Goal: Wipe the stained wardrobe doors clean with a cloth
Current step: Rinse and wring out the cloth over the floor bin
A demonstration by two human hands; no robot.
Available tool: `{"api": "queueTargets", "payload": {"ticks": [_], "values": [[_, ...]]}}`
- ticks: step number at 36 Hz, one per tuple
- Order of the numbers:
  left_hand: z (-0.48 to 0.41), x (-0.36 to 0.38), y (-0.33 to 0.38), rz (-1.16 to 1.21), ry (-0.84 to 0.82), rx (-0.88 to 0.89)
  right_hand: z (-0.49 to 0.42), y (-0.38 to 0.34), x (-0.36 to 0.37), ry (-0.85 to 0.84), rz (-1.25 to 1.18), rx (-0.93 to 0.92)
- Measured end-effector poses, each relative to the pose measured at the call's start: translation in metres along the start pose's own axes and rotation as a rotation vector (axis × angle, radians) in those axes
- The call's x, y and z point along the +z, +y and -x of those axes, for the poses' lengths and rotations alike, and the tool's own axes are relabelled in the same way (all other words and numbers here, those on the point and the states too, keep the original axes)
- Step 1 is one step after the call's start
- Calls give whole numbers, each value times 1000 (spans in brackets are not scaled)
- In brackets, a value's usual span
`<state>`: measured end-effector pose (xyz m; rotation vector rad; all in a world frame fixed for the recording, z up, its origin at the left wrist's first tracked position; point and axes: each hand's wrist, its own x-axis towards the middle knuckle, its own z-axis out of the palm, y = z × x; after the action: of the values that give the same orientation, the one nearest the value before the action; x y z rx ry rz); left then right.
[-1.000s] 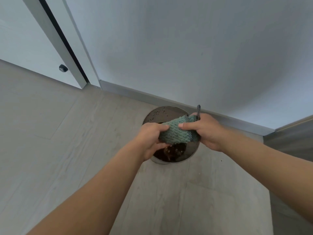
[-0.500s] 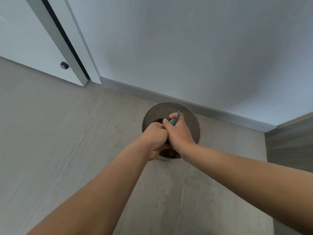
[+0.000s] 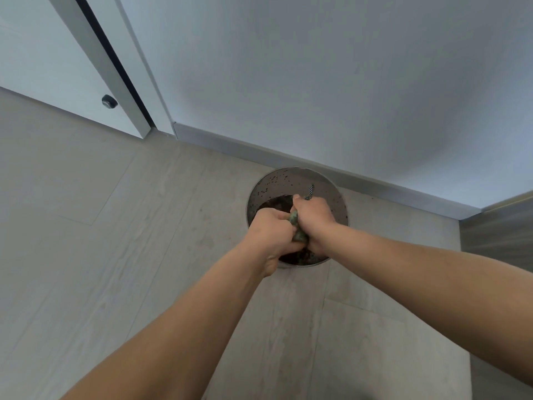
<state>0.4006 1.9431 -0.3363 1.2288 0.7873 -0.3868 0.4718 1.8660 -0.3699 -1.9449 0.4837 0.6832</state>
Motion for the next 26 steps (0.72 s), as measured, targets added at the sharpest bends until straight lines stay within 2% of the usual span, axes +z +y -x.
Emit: {"api": "queueTargets", "payload": {"ticks": [4, 7, 9, 13, 16, 18, 20, 22, 24, 26], "values": [[-1, -2, 0, -57, 19, 6, -7, 2, -2, -68, -25, 98], [-10, -8, 4, -244, 64, 125, -8, -4, -7, -117, -90, 118], [-20, -12, 6, -403, 155, 236, -5, -8, -12, -244, -228, 159], [-22, -9, 9, -700, 239, 414, 5, -15, -17, -629, -413, 277], [-25, -11, 10, -920, 282, 572, 11, -24, -20, -617, -444, 301], [-29, -16, 17, -1004, 211, 669, 17, -27, -27, -574, -380, 261], [-27, -26, 29, -1028, 47, 757, 19, -27, -35, -538, -325, 202], [-23, -35, 38, -944, -79, 813, 18, -29, -45, -510, -334, 145], [-22, -42, 42, -722, -66, 782, 18, -36, -54, -486, -379, 89], [-28, -49, 38, -590, 23, 757, 18, -46, -61, -451, -367, 15]]}}
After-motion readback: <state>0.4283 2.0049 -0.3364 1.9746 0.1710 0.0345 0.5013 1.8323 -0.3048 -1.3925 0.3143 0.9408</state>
